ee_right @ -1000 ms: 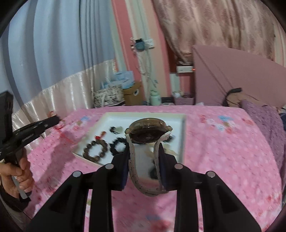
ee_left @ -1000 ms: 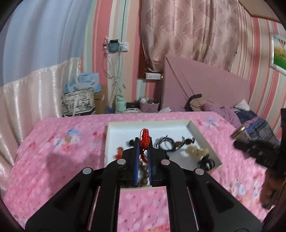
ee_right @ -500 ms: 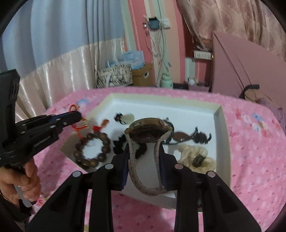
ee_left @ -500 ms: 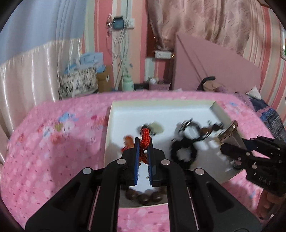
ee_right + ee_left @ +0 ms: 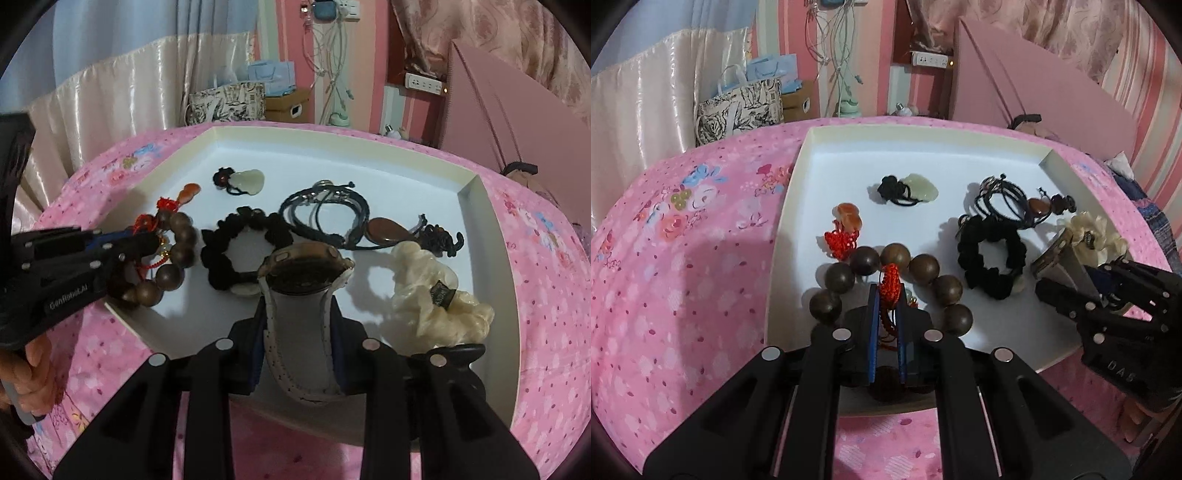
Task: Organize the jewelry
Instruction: 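Carry the knot charm into the tray with left tool while right tool carries the watch, then open both tools to release the charm and watch in the tray, withdraw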
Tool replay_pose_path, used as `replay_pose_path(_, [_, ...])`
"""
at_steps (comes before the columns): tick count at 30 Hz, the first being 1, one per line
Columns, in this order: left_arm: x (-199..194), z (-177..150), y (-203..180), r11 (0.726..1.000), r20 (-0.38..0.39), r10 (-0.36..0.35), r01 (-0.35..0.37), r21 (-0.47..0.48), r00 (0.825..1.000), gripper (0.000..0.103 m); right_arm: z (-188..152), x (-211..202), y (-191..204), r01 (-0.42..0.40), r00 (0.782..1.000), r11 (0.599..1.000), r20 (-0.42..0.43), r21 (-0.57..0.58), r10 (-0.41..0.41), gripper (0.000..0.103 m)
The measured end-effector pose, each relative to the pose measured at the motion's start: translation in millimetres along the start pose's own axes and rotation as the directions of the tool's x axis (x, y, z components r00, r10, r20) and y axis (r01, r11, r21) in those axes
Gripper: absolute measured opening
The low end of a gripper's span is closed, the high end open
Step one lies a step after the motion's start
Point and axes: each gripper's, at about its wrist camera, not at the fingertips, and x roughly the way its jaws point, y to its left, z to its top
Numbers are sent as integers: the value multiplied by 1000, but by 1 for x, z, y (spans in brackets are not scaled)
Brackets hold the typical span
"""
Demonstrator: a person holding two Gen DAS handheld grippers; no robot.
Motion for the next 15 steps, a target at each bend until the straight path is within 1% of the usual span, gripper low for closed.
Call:
replay_pose_path(3, [4, -3, -1, 1000, -4, 8, -8, -3, 1000, 6, -2, -1, -3, 4, 1000, 1000, 0, 12, -4, 32])
replay_pose_path(6, [5, -3, -7, 999, 2, 34, -34, 24, 999, 6, -2, -1, -3, 11, 1000, 1000, 4, 10, -11, 32])
replay_pose_path(9, [5, -4, -7, 999, 11, 28, -28, 24, 1000, 9, -3, -1, -2, 14, 1000, 1000, 14, 3, -14, 35])
replay_pose_path(13, [4, -6, -7, 1000, 24, 9, -10, 23, 1000, 17, -2, -1, -1, 18, 1000, 1000, 17, 0, -18, 36])
replay_pose_path(14, [3, -7, -7, 1000, 26, 7, -8, 24, 1000, 25, -2, -1, -1, 21, 1000, 1000, 18, 0, -21, 36])
replay_pose_path(15, [2, -7, -7, 1000, 30, 8, -9, 23, 1000, 29, -2, -1, -1, 26, 999, 1000, 20, -1, -26, 37])
